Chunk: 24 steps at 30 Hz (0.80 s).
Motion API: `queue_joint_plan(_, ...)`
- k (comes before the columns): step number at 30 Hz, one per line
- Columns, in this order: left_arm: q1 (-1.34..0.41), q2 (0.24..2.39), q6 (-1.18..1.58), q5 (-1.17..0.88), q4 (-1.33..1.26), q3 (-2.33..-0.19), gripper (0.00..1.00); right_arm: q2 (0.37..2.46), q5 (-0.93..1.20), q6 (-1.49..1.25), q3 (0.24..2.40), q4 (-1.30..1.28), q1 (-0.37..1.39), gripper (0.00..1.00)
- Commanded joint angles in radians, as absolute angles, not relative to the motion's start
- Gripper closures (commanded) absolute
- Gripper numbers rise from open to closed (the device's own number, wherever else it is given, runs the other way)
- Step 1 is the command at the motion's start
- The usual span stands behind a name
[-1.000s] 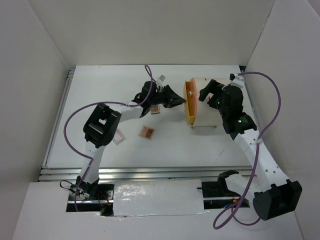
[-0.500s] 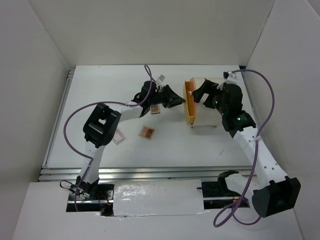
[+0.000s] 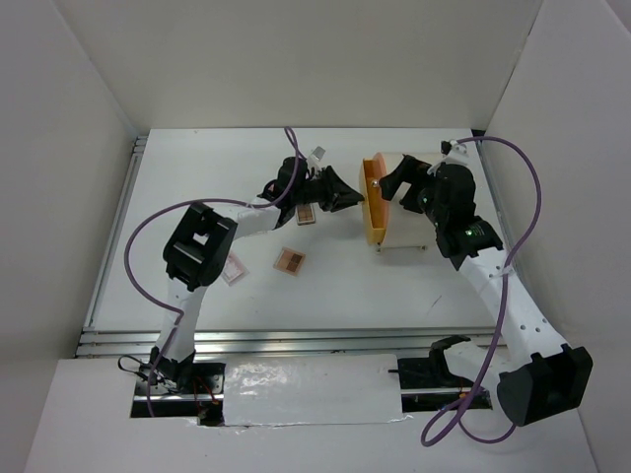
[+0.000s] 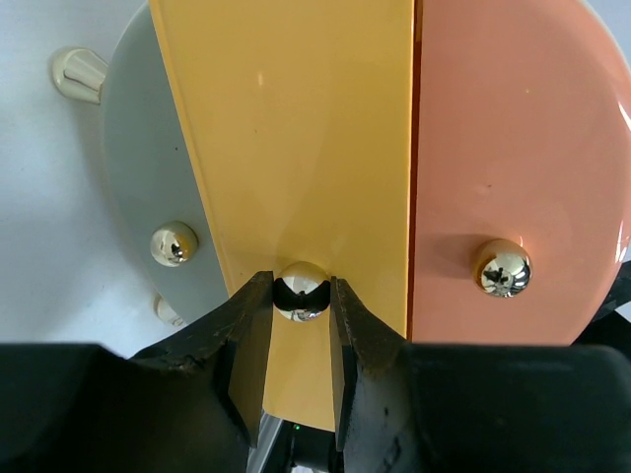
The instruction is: Organize the makeup
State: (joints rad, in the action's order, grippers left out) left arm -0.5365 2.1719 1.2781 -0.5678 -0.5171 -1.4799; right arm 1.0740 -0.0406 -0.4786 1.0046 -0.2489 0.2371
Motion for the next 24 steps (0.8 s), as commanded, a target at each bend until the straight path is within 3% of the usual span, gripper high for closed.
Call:
queue_joint_plan(1, -0.505, 2.148, 1.229, -0.598, -0.471, -1.508, 0.78, 1.083, -0.159, -0.479, 1.000, -0.333, 0.232, 0.00)
queue_joint_plan(8, -0.460, 2.114, 1.183, -0.624, -0.396, -1.502, 0.79, 1.124, -0.271, -0.491, 1.023, -0.376, 0.261, 0.00)
queue_joint_plan(24, -0.419, 2.063, 1.161, -0.624, -0.387, -1.422, 0.77, 1.114, -0.288, -0.535, 1.011, -0.379, 0.265, 0.00)
